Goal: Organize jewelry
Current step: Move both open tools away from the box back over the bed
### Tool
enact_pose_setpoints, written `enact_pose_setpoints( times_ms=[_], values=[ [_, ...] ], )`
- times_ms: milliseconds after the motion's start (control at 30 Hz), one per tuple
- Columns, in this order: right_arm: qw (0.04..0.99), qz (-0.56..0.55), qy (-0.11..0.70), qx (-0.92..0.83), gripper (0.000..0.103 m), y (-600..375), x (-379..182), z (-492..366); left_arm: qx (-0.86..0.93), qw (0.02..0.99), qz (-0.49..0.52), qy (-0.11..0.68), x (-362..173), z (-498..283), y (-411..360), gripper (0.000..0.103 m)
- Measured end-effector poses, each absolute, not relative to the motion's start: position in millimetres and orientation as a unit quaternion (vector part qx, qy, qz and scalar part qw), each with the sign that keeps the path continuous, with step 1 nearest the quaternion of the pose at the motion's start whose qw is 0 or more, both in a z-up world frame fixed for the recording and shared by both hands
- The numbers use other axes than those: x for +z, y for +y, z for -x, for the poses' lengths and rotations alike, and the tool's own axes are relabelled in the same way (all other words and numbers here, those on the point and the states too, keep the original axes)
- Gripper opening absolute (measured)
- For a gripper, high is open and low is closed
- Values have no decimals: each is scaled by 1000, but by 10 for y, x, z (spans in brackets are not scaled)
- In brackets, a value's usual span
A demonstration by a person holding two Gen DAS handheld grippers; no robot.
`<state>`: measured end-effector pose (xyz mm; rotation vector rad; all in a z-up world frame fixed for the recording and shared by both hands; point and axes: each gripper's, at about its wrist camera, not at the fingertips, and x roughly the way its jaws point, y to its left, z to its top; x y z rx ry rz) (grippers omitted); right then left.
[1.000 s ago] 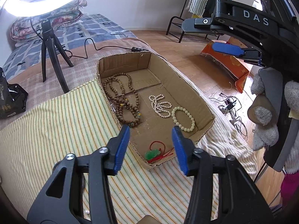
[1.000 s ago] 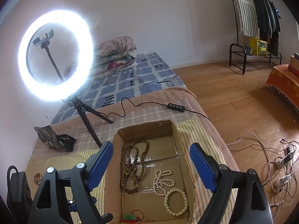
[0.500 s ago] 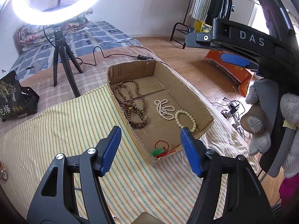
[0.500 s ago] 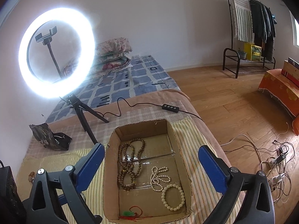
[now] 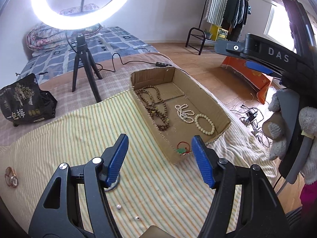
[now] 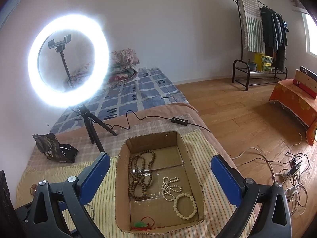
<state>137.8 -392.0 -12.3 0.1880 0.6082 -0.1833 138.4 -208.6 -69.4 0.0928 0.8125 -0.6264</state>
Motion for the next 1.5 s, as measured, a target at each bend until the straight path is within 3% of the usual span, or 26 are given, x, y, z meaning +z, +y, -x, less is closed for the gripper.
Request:
enact_pose_setpoints(
  times_ms=[767, 1500],
  values=[
    [954, -60, 292, -11, 103, -2994, -86, -930, -195, 906, -32, 374, -629, -1399, -841, 68],
    [940, -37, 329, 84, 103, -2194, -448, -973, -115, 918, -8, 379, -715, -1405, 174, 68]
  ],
)
